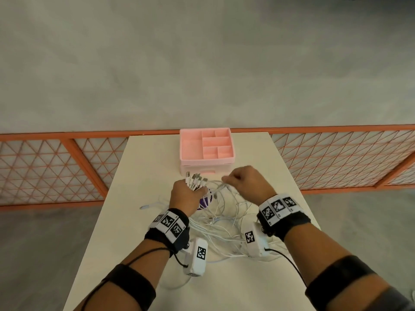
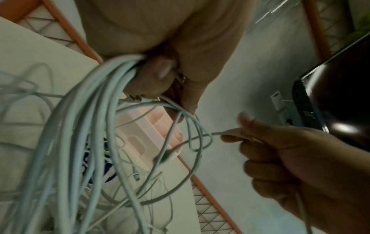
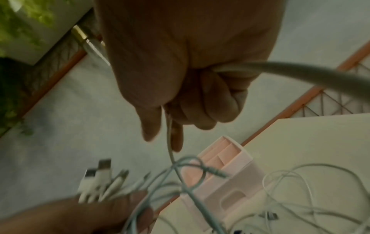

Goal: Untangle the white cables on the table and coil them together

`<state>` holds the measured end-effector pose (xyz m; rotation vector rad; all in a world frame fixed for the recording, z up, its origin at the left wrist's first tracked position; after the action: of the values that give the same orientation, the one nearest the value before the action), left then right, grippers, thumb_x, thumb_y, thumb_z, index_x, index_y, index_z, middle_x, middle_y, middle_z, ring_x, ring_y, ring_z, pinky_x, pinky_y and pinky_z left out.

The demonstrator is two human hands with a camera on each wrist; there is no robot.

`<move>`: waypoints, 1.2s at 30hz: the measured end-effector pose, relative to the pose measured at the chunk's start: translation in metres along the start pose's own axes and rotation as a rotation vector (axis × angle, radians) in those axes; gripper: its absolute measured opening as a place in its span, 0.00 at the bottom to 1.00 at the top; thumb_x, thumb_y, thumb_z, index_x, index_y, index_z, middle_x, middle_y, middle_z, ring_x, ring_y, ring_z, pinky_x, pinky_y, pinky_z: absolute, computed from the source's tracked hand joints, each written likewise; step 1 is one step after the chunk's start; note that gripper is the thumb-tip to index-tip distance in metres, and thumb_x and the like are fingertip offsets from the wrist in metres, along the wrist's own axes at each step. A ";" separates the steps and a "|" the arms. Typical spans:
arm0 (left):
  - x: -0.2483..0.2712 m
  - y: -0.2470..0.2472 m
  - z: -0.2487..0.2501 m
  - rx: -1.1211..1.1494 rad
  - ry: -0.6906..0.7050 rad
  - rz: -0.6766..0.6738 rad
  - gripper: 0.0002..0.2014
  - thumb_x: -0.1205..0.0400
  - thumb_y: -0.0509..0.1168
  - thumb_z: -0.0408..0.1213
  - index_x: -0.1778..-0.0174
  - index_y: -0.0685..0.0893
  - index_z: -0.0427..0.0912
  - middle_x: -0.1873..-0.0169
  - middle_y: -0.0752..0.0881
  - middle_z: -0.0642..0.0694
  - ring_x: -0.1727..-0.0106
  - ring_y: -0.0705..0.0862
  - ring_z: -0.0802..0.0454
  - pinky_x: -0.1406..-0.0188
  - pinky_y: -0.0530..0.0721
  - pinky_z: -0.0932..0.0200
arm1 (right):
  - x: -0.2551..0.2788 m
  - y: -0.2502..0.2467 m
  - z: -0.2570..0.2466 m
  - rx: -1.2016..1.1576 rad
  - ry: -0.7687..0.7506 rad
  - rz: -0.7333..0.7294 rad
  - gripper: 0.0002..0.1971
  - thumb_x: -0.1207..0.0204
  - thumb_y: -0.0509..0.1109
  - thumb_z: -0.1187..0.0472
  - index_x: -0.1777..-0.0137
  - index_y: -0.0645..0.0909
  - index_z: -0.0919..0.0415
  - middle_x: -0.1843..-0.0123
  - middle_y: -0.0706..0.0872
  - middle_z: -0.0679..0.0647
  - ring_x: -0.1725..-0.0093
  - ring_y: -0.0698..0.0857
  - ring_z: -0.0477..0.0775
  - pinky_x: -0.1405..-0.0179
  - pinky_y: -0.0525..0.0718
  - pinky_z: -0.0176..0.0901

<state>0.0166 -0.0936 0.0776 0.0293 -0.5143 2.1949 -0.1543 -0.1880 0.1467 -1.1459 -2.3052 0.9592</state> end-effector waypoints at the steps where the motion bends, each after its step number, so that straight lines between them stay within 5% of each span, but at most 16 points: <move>1: 0.000 0.002 0.001 -0.016 -0.001 -0.005 0.16 0.27 0.80 0.41 0.52 0.86 0.35 0.59 0.90 0.43 0.56 0.89 0.43 0.57 0.88 0.50 | 0.002 0.008 0.000 0.018 -0.004 -0.048 0.19 0.20 0.72 0.52 0.73 0.78 0.48 0.78 0.76 0.42 0.77 0.74 0.39 0.69 0.72 0.40; 5: 0.006 0.000 -0.006 -0.073 -0.045 -0.001 0.14 0.24 0.78 0.37 0.66 0.78 0.40 0.70 0.82 0.47 0.68 0.81 0.50 0.71 0.76 0.60 | 0.003 -0.002 -0.007 -0.193 -0.048 0.123 0.11 0.18 0.69 0.57 0.60 0.87 0.59 0.82 0.78 0.39 0.82 0.74 0.38 0.75 0.68 0.34; 10: 0.009 -0.009 -0.034 -0.053 -0.118 0.012 0.10 0.25 0.78 0.36 0.67 0.83 0.41 0.70 0.85 0.46 0.64 0.84 0.44 0.64 0.81 0.57 | -0.007 -0.042 0.012 -0.612 0.054 0.548 0.12 0.16 0.67 0.56 0.60 0.86 0.56 0.79 0.77 0.39 0.77 0.73 0.39 0.70 0.71 0.38; 13: 0.008 -0.016 -0.029 0.086 -0.066 0.093 0.09 0.21 0.75 0.39 0.65 0.85 0.42 0.69 0.86 0.47 0.64 0.84 0.45 0.64 0.80 0.58 | -0.007 -0.040 0.027 -0.693 0.112 0.597 0.13 0.17 0.65 0.52 0.61 0.85 0.52 0.76 0.73 0.50 0.76 0.69 0.51 0.70 0.69 0.44; 16: 0.006 -0.020 -0.019 0.217 -0.113 0.165 0.13 0.16 0.70 0.42 0.65 0.81 0.41 0.75 0.79 0.49 0.76 0.76 0.51 0.70 0.76 0.59 | -0.004 -0.029 0.031 -0.749 0.124 0.580 0.12 0.15 0.65 0.54 0.57 0.84 0.57 0.74 0.71 0.55 0.76 0.67 0.52 0.73 0.68 0.43; 20: 0.009 -0.008 -0.010 0.564 -0.236 0.002 0.10 0.14 0.67 0.42 0.55 0.83 0.38 0.70 0.81 0.47 0.84 0.67 0.55 0.81 0.68 0.62 | 0.005 -0.002 0.020 -0.784 0.129 0.597 0.11 0.17 0.65 0.55 0.57 0.84 0.56 0.74 0.76 0.52 0.72 0.72 0.52 0.68 0.72 0.46; 23: 0.018 0.003 0.002 0.786 -0.311 -0.179 0.07 0.12 0.64 0.42 0.52 0.81 0.42 0.72 0.76 0.47 0.82 0.64 0.57 0.84 0.65 0.64 | 0.016 0.021 -0.002 -0.786 0.051 0.519 0.10 0.17 0.65 0.61 0.59 0.83 0.54 0.75 0.78 0.41 0.73 0.73 0.46 0.68 0.71 0.41; 28: 0.023 0.007 0.009 0.966 -0.388 -0.266 0.14 0.12 0.63 0.44 0.58 0.80 0.38 0.69 0.81 0.44 0.81 0.70 0.56 0.84 0.70 0.63 | 0.039 0.054 -0.037 -0.858 -0.070 0.126 0.08 0.16 0.66 0.67 0.59 0.79 0.66 0.78 0.80 0.40 0.82 0.71 0.38 0.80 0.69 0.28; 32: 0.015 -0.001 0.006 1.003 -0.383 -0.220 0.12 0.12 0.63 0.43 0.52 0.83 0.37 0.71 0.82 0.47 0.75 0.76 0.55 0.78 0.76 0.61 | 0.044 0.072 -0.026 -0.755 -0.086 -0.029 0.06 0.18 0.67 0.71 0.56 0.81 0.70 0.81 0.79 0.39 0.80 0.75 0.35 0.75 0.71 0.22; 36: 0.013 -0.004 0.004 1.019 -0.379 -0.209 0.11 0.12 0.62 0.44 0.51 0.83 0.39 0.75 0.78 0.51 0.74 0.75 0.56 0.69 0.76 0.60 | 0.044 0.080 -0.001 -0.648 -0.065 -0.092 0.04 0.19 0.70 0.70 0.52 0.86 0.68 0.71 0.87 0.41 0.71 0.81 0.34 0.63 0.77 0.28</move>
<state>0.0109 -0.0837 0.0852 0.9987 0.4386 2.0222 -0.1361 -0.1170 0.0914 -1.2271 -2.7878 0.2024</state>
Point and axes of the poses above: each hand's wrist, its own x-axis away from the middle knuckle, its own y-axis out of the palm, z = x × y, the point moved 5 cm from there along -x, towards the middle knuckle
